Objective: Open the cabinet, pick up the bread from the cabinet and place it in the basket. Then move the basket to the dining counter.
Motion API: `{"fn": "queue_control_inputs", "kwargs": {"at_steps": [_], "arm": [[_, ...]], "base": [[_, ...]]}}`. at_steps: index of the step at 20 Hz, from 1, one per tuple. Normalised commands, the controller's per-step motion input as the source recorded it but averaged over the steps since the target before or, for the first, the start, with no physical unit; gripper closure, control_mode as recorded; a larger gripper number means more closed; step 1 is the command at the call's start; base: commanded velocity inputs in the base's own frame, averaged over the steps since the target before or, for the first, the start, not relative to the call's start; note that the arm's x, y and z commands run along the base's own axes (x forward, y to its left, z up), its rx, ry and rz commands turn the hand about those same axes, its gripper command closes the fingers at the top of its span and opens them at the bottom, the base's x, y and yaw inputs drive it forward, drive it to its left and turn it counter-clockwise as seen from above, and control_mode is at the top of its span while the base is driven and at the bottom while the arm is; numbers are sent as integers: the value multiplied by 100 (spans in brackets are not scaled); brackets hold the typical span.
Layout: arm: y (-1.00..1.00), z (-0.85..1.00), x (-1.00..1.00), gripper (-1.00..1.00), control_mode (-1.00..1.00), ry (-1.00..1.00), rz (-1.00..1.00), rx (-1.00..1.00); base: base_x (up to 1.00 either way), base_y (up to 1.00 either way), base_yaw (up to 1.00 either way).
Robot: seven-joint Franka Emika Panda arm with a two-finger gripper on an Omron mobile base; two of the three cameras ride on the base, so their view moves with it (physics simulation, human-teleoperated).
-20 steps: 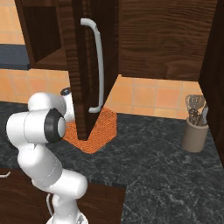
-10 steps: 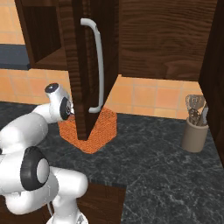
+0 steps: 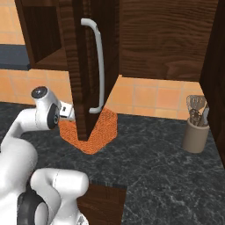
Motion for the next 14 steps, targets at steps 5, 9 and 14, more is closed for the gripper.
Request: {"fn": "queue_control_inputs", "kwargs": {"at_steps": [5,9,14], "arm": [[17,-8,30,-100,-100,11,37,-15],[15,0,64,-100,-100,13,25,-21],[17,-22,69,-100,-100,22,12,-24]], "base": [[0,0,0],[0,0,0],[0,0,0]]}}
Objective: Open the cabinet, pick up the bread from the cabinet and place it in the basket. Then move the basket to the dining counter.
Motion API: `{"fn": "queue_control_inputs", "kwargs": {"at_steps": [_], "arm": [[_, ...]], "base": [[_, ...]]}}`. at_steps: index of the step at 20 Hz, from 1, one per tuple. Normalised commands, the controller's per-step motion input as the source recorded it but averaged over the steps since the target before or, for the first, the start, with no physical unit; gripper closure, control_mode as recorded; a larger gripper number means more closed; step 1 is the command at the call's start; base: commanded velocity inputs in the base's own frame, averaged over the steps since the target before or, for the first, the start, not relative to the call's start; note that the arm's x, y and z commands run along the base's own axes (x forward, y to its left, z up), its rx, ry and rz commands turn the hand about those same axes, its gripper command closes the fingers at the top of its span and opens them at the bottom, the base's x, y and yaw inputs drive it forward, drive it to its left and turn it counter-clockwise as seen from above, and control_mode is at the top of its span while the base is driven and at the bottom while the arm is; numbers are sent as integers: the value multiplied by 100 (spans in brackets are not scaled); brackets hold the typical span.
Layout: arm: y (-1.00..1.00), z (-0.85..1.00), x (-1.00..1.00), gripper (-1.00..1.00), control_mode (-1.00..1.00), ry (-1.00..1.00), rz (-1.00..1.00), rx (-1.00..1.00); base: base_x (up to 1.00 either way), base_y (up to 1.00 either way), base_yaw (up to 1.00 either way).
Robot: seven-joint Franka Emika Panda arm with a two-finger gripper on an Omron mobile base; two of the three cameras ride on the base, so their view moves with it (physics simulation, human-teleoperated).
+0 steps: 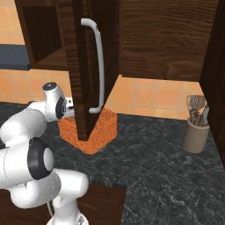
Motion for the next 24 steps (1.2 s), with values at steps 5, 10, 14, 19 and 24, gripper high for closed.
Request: {"fn": "queue_control_inputs", "kwargs": {"at_steps": [5,10,14,19,24], "arm": [[2,-49,43,-100,-100,23,8,-14],[-9,-65,-21,-100,-100,14,9,-8],[-25,-65,-78,-100,-100,2,6,-8],[-26,-45,-15,-100,-100,-1,2,-2],[-36,-33,4,-100,-100,0,8,0]], "base": [[0,0,0],[0,0,0],[0,0,0],[0,0,0],[0,0,0]]}}
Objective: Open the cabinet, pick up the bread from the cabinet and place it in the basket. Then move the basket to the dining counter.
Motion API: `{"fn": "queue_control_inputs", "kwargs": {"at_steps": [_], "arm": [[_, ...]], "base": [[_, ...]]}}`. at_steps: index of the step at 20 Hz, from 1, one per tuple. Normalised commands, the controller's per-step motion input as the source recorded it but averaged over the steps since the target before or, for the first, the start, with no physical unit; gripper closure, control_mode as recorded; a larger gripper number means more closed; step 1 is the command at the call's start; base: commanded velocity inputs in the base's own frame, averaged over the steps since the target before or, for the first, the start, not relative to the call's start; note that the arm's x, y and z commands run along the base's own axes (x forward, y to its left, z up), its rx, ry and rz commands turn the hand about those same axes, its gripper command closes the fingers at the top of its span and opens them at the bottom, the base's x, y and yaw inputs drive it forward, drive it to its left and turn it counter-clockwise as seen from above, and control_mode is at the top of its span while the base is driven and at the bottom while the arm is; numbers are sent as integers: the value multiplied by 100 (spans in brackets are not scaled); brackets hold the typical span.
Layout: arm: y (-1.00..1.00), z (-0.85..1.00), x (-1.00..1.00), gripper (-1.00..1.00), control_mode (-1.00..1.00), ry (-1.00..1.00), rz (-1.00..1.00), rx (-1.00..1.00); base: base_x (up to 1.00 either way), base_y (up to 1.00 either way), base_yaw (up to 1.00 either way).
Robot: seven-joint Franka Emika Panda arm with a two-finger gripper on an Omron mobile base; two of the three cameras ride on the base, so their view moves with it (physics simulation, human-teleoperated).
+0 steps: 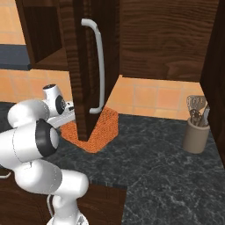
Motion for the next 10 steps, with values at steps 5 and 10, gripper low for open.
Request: {"fn": "queue_control_inputs", "kwargs": {"at_steps": [5,10], "arm": [[-37,-55,-29,100,-100,0,15,0],[-9,-4,-59,100,-100,-9,17,1]], "base": [[0,0,0],[0,0,0]]}}
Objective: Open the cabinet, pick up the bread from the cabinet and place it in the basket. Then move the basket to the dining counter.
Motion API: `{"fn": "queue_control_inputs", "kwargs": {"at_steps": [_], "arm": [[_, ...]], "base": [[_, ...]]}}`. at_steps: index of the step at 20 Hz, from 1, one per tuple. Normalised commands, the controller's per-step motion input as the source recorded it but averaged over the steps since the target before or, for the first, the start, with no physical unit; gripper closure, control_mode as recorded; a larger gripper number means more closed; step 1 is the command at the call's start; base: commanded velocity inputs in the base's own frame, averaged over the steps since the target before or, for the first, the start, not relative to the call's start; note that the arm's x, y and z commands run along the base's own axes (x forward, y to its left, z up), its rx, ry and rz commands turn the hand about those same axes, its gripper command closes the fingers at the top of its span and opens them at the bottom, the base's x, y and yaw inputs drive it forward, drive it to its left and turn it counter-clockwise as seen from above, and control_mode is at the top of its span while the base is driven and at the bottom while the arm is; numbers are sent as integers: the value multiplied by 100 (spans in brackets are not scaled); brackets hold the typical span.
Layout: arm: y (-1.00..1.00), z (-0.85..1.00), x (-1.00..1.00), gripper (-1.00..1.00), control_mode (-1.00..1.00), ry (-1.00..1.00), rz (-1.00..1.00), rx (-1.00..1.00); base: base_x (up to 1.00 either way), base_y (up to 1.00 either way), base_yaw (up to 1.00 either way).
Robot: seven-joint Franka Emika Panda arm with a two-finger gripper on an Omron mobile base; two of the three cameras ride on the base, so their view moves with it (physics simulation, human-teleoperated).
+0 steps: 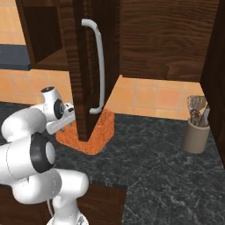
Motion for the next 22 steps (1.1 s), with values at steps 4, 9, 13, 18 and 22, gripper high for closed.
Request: {"fn": "queue_control_inputs", "kwargs": {"at_steps": [4,9,13,18,22], "arm": [[15,48,-90,100,-100,-7,20,0],[11,100,-60,100,-100,-9,22,-2],[4,97,-100,100,-100,-13,22,-8],[11,90,-80,100,-100,-13,17,-2],[0,42,-8,100,-100,-2,14,0]], "base": [[0,0,0],[0,0,0],[0,0,0],[0,0,0],[0,0,0]]}}
